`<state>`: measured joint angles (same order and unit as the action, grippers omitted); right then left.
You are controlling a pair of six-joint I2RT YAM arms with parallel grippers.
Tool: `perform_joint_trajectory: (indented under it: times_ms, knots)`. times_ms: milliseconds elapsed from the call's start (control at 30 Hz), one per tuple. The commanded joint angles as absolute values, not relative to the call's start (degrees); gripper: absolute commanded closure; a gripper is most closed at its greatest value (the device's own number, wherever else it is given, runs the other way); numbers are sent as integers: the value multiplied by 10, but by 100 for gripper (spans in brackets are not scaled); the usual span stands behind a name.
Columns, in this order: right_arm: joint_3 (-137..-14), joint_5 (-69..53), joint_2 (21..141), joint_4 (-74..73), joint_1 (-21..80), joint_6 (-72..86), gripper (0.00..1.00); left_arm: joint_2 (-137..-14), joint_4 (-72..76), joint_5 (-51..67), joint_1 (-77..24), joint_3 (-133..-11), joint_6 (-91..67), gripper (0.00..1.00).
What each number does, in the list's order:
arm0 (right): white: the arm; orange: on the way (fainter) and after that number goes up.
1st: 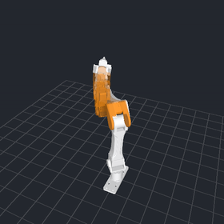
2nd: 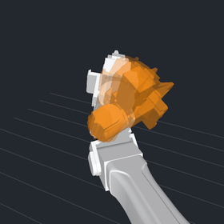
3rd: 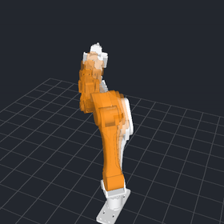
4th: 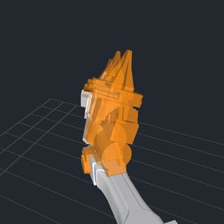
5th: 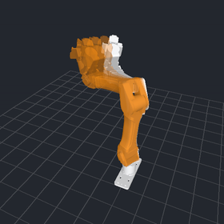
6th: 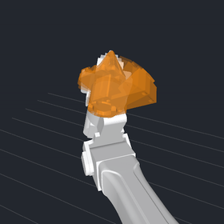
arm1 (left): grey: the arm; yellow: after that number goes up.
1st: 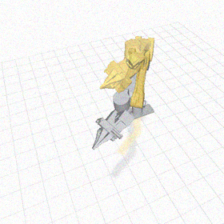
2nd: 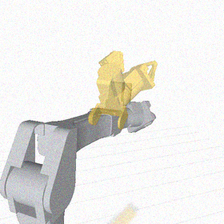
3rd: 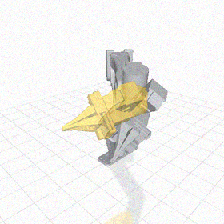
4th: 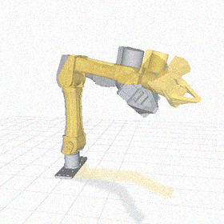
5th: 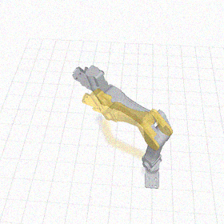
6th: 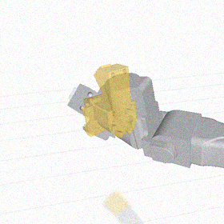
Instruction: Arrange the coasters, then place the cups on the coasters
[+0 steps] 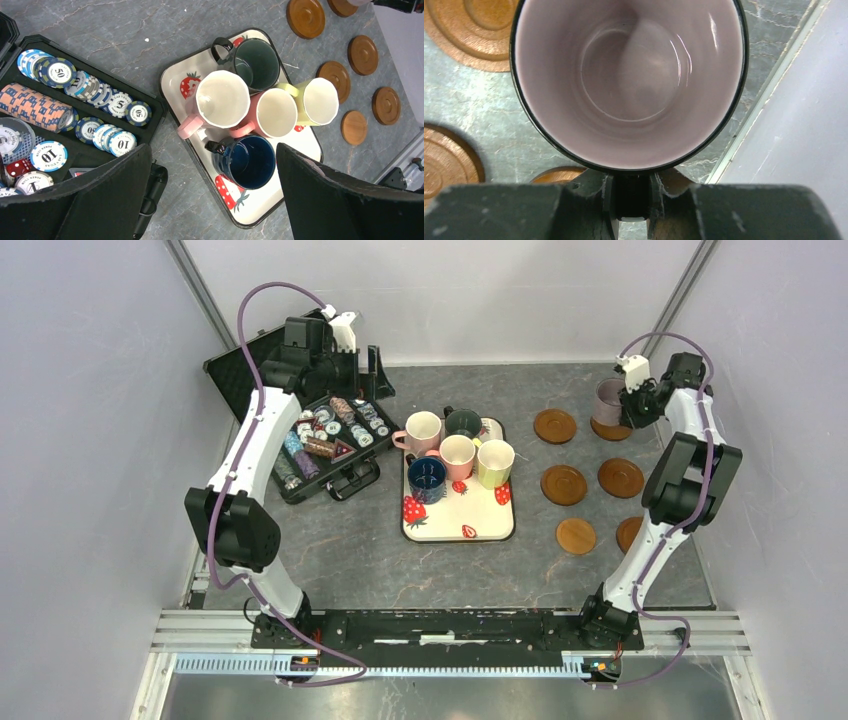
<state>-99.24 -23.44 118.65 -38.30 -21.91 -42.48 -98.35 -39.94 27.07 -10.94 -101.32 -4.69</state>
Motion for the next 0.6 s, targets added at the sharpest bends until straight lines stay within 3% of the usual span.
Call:
perform_joint_trajectory:
  times_ms: [0, 567]
  knots:
    - [-1011, -265, 1189, -301, -234, -406, 100, -973, -404, 265, -105, -1024, -21, 0]
    - [-988, -280, 1212, -268, -252, -412, 99, -980, -410, 271, -105, -1028, -19, 0]
